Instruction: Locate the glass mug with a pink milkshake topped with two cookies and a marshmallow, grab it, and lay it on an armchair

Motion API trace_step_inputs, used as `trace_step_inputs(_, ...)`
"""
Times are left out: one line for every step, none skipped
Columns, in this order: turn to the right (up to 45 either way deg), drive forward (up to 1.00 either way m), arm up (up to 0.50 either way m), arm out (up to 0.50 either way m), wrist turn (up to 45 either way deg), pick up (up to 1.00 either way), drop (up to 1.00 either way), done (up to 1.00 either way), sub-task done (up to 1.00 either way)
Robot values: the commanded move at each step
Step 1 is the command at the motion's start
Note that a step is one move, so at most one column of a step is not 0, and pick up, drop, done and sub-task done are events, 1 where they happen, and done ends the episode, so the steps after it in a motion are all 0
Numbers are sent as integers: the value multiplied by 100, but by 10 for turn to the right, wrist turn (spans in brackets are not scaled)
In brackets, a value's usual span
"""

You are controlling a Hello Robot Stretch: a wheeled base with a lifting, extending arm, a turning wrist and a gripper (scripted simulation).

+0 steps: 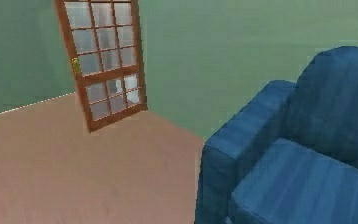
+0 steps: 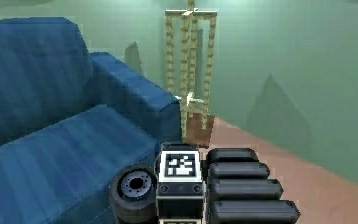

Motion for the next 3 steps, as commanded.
trace_step_inputs(450,0,0,0,0,0,0,0,0)
trace_step_inputs(150,0,0,0,0,0,0,0,0)
trace_step_inputs(0,30,0,0,0,0,0,0,0)
